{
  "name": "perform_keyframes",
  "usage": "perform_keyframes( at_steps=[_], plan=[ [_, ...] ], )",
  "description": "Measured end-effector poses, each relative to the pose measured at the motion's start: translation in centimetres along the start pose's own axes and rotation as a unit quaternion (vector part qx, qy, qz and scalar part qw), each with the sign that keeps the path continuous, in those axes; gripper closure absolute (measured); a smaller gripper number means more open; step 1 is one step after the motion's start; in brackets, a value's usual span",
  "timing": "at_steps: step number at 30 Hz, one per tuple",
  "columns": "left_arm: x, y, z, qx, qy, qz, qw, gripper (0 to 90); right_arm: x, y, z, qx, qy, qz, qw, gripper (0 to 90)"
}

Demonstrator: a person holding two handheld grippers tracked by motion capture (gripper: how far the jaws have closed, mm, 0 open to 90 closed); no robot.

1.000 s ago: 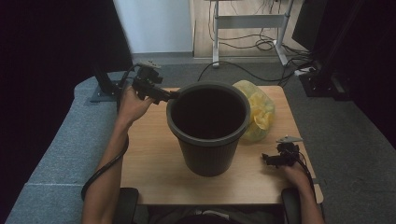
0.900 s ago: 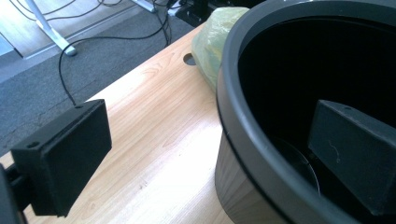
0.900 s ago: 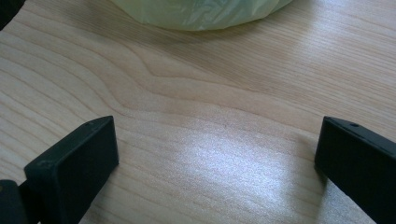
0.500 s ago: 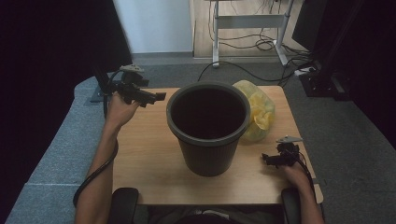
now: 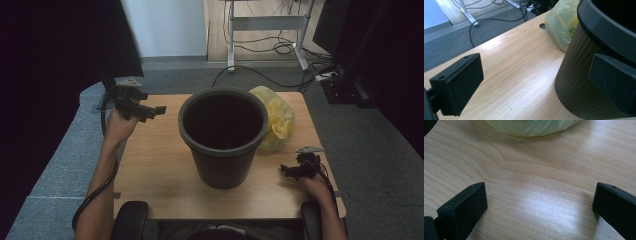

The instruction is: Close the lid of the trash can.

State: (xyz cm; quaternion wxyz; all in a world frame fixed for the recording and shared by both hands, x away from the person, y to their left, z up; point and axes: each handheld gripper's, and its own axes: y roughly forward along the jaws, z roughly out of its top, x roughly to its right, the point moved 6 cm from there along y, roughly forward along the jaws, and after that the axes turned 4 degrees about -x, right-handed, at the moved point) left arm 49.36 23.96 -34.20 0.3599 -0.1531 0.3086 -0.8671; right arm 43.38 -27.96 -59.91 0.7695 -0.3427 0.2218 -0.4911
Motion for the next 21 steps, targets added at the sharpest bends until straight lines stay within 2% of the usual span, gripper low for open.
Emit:
perform_keyframes(
  at_steps=[21],
  plan=[
    [-1.6,1.7,-4.7,0.003,-0.011,0.008,0.9999,0.0,0.0,0.0,0.0,-0.001,0.001,0.000,1.0000,0.0]
  ],
)
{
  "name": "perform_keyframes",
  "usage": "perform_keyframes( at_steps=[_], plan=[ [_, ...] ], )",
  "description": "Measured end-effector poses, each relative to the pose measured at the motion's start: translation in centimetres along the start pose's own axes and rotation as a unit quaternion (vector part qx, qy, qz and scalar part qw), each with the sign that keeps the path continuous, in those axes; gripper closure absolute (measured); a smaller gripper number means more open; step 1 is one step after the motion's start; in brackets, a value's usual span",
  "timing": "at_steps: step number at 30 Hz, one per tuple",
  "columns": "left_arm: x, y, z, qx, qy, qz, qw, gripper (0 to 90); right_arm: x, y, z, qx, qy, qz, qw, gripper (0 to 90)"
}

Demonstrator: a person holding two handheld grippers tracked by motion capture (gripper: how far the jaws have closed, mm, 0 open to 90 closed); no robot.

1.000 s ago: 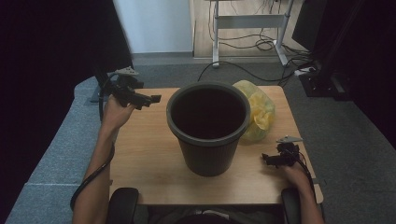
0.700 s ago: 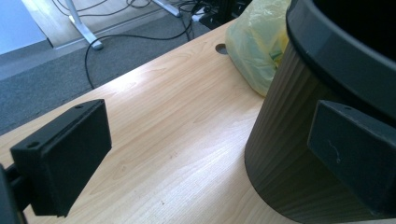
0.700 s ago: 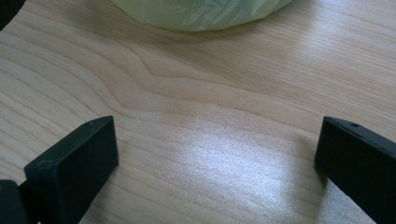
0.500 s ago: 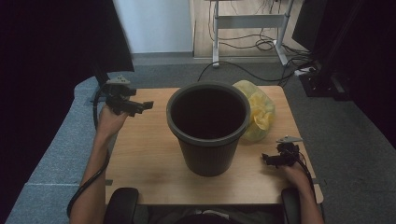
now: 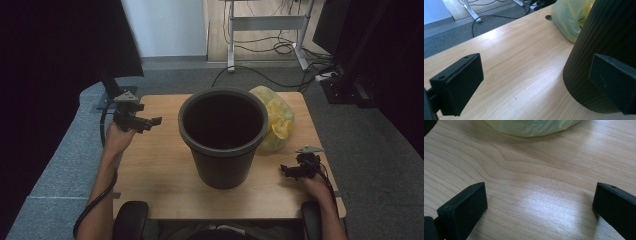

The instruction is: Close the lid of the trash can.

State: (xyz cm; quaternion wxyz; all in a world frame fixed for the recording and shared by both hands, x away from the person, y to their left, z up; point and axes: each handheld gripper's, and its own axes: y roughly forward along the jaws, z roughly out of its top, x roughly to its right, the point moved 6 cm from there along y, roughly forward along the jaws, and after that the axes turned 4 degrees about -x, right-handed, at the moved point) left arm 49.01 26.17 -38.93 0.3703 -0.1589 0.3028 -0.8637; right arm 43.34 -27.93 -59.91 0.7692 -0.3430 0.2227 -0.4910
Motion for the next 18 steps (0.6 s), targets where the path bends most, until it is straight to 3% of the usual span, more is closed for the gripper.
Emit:
perform_keyframes(
  at_steps=[18],
  plan=[
    [-0.9,2.7,-4.4,-0.004,-0.014,0.000,0.9999,0.0,-0.1,0.0,0.0,0.001,0.000,0.000,1.0000,0.0]
  ],
)
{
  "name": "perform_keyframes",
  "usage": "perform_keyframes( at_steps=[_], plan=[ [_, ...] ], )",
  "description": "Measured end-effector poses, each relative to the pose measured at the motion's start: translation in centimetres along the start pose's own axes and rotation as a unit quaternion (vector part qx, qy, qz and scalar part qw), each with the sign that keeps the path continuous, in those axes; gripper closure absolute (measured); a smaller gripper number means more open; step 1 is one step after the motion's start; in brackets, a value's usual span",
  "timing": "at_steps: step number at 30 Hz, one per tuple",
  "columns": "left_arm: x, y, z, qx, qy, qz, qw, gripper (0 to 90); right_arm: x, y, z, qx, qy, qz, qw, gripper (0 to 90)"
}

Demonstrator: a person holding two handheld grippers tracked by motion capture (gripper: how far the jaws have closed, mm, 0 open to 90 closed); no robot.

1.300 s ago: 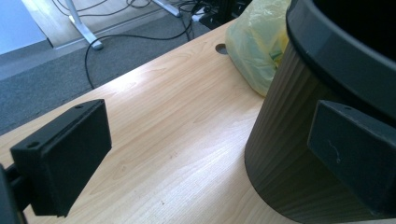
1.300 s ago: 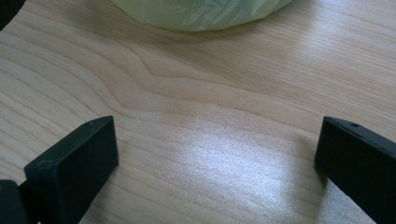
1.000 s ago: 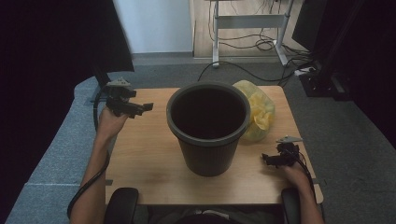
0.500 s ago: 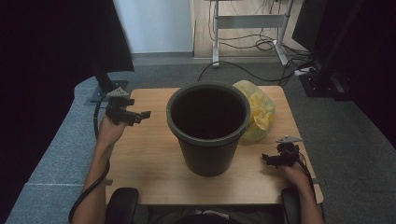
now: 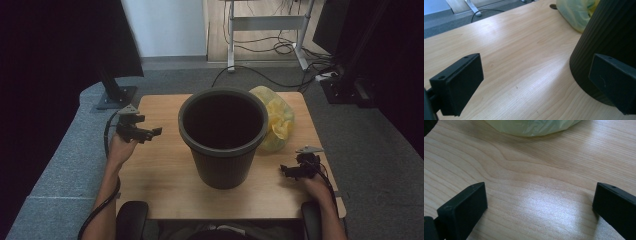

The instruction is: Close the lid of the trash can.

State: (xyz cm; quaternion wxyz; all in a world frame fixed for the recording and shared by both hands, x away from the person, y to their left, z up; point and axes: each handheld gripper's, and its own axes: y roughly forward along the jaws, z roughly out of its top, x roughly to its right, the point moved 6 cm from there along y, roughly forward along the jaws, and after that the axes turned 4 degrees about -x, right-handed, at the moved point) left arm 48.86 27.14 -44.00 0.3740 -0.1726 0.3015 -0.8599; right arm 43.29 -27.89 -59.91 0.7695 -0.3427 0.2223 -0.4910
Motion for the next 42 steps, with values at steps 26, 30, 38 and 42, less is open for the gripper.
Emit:
perform_keyframes(
  at_steps=[26,30,38,42],
  plan=[
    [0.2,5.5,-7.1,-0.045,0.000,0.019,0.9988,0.0,0.0,0.0,0.0,0.000,0.000,0.000,1.0000,0.0],
    [0.3,6.3,-8.3,-0.058,0.002,0.027,0.9979,0.0,0.0,0.0,0.0,0.000,0.000,0.000,1.0000,0.0],
    [0.6,8.0,-11.0,-0.094,0.015,0.049,0.9942,0.0,0.0,0.0,0.0,0.000,0.000,0.000,1.0000,0.0],
    [0.9,8.6,-11.8,-0.117,0.029,0.056,0.9911,0.0,0.0,0.0,0.0,0.000,0.000,0.000,1.0000,0.0]
  ],
)
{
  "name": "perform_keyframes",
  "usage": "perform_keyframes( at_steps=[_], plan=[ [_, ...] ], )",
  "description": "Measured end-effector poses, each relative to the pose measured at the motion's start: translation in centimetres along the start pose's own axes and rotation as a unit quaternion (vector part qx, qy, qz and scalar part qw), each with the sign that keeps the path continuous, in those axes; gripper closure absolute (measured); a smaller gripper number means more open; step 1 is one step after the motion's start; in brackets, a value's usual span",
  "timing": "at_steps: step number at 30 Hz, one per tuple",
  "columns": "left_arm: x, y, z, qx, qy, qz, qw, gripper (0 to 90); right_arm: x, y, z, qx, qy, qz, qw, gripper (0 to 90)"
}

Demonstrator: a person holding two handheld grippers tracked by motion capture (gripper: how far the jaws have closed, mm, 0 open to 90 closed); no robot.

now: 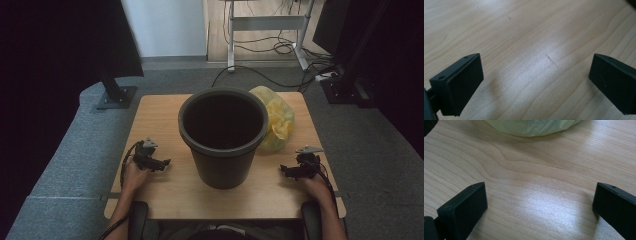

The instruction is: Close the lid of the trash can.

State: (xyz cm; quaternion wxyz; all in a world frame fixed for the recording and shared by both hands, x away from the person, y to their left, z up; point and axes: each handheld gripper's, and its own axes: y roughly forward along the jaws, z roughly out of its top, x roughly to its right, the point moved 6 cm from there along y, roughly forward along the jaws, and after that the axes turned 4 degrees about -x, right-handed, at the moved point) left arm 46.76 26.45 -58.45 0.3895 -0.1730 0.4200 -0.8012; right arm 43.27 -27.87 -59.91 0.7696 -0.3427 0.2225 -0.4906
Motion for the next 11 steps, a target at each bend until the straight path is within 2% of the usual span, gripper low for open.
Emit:
perform_keyframes(
  at_steps=[2,7,8,11],
  plan=[
    [0.12,0.27,-0.17,-0.007,0.007,0.004,0.9999,0.0,0.00,0.00,0.00,0.000,0.000,0.000,1.0000,0.0],
    [0.14,0.59,-0.35,0.002,-0.011,-0.018,0.9998,0.0,0.00,0.00,0.00,0.000,0.000,0.000,1.0000,0.0],
    [0.02,0.64,-0.45,0.002,-0.020,-0.027,0.9994,0.0,0.00,0.00,0.00,0.000,0.000,0.000,1.0000,0.0],
    [-0.01,0.61,-0.48,0.001,-0.020,-0.024,0.9995,0.0,-0.01,0.00,-0.01,0.000,0.000,0.000,1.0000,0.0]
  ],
)
